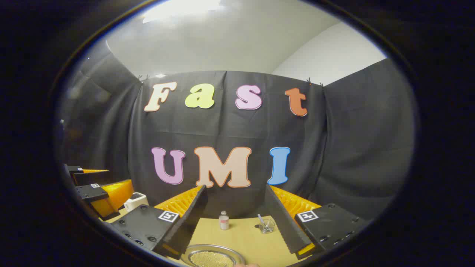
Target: First push the handle of the pot to place it horizontally, then grasp the pot with both hands and set it on the induction cooktop.
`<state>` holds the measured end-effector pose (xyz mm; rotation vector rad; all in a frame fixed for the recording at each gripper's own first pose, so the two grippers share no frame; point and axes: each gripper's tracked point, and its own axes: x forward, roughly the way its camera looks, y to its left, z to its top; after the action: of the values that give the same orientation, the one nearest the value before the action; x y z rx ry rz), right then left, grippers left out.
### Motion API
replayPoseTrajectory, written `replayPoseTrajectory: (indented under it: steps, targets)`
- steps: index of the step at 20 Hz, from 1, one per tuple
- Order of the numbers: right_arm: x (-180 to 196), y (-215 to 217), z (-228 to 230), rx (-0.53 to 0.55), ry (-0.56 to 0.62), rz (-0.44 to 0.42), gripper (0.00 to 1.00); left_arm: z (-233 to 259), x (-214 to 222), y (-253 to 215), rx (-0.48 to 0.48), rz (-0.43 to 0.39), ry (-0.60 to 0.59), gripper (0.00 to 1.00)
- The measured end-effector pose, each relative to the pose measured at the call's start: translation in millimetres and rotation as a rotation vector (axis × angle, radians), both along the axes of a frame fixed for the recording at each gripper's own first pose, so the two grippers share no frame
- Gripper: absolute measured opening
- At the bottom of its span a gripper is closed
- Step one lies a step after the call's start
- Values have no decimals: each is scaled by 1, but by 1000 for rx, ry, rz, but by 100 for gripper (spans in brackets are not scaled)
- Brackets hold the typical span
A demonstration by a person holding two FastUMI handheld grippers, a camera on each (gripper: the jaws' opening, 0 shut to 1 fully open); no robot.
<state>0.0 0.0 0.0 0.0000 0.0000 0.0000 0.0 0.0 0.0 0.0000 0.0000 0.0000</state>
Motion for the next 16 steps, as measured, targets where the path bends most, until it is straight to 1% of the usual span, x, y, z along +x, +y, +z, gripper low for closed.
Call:
replayPoseTrajectory:
  steps: [4, 7, 8, 12, 16]
  targets:
    - [0, 0, -1, 11, -4, -7, 98, -2, -4, 1, 3, 2, 8, 99]
    - [0, 0, -1, -8, 1, -14, 99, -6, -6, 2, -16, 1, 20, 99]
    - [0, -1, -1, -12, 5, -20, 98, -9, -8, 3, -21, 2, 24, 99]
    - [0, -2, -2, -34, 23, -42, 100, -7, -7, 3, -32, -1, 10, 99]
    - [-1, -1, 1, -32, 22, -47, 98, -7, -4, 1, -21, -5, 5, 99]
